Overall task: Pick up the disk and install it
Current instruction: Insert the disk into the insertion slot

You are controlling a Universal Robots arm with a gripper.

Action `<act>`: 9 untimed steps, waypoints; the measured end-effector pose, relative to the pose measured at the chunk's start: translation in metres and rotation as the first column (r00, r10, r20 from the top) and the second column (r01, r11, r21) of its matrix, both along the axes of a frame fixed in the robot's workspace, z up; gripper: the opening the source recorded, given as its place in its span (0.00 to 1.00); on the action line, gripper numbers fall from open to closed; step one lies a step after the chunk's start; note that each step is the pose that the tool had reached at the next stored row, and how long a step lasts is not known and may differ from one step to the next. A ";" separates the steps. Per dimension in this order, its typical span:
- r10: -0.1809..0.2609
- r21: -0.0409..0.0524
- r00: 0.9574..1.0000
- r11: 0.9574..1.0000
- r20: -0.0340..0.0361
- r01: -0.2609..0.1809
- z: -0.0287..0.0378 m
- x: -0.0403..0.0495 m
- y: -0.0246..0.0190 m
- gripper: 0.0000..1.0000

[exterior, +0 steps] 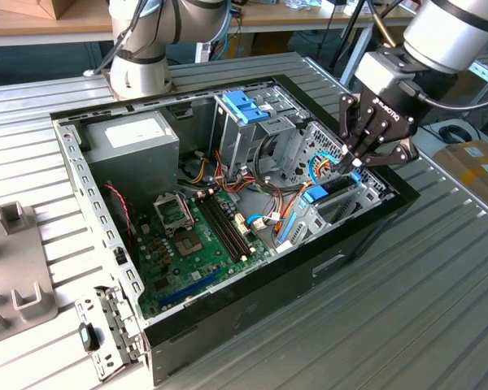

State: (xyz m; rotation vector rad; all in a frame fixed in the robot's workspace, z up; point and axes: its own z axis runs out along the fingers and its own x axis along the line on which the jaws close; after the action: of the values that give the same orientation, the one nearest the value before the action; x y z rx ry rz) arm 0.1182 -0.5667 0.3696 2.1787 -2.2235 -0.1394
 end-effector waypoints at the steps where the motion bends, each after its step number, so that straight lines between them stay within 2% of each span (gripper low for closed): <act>1: 0.000 0.000 1.000 1.000 -0.001 0.000 0.0000 0.0027 0.0000 0.10; 9: 0.000 0.000 1.000 1.000 -0.023 0.000 0.0000 0.0309 0.0000 0.10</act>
State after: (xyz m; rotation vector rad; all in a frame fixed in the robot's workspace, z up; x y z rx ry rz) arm 0.1490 -0.5667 0.3696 2.1660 -2.2116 -0.1633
